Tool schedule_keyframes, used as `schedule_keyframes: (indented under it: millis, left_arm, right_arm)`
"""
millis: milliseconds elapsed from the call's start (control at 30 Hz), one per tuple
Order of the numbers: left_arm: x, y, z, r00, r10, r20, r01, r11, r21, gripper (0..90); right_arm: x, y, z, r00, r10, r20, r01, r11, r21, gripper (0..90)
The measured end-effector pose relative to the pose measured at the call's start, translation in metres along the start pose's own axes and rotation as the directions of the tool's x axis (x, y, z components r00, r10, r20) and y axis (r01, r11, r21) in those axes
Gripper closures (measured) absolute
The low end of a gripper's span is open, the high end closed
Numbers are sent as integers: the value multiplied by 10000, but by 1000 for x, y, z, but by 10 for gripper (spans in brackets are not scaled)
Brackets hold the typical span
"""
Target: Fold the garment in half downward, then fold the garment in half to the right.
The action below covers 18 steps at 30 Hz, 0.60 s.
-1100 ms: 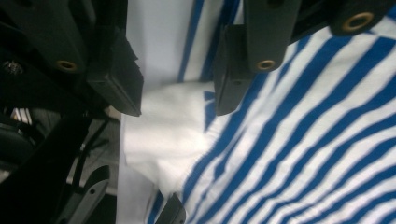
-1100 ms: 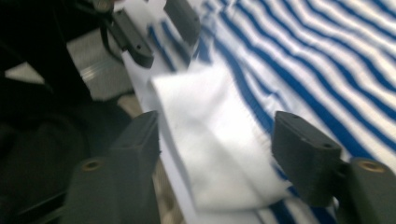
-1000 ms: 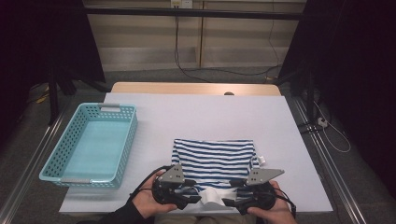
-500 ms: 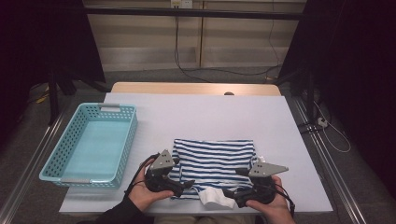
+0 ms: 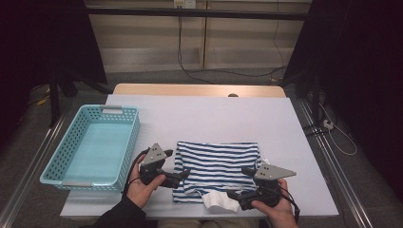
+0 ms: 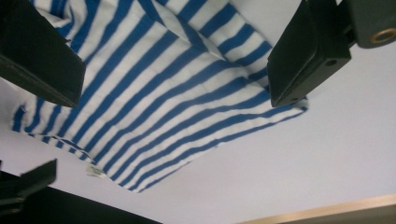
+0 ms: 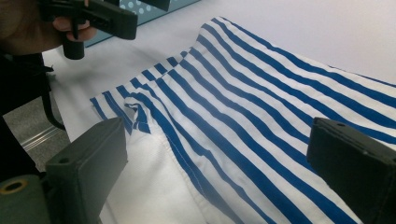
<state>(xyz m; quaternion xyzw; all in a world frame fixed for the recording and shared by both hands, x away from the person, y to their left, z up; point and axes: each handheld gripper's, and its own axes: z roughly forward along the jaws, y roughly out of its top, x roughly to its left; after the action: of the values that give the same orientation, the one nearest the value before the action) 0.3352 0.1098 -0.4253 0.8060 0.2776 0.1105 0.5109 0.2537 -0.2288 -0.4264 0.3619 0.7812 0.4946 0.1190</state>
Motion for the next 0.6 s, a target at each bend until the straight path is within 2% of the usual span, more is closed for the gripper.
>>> schedule_keyframes:
  millis: [167,300,367,400,433,533,600]
  left_arm:
    - [5,0,0,9999,-90,-81,89,9998,-157,63]
    - [9,-1,2,9998,-21,-198,13,9992,-402,90]
    - [11,-1,3,9995,107,-292,-118,9993,-363,93]
    - [11,-1,4,9998,30,-213,-40,9989,-477,94]
    - [12,-1,4,9995,-4,-307,-7,9994,-355,96]
    - [17,-2,6,9995,-166,-261,152,9986,-515,95]
    - [20,-1,7,9990,-246,-370,229,9987,-457,89]
  right_arm:
    - [4,0,5,9997,-137,-183,139,9998,129,62]
    - [9,1,8,9991,-265,-317,270,9995,175,57]
    - [11,1,11,9988,-303,-373,314,9991,276,55]
    - [11,2,13,9987,-321,-397,333,9990,297,52]
    - [12,2,14,9988,-310,-374,322,9990,316,52]
    - [13,4,20,9984,-235,-506,255,9989,391,51]
    - [14,6,25,9979,-310,-569,338,9982,493,51]
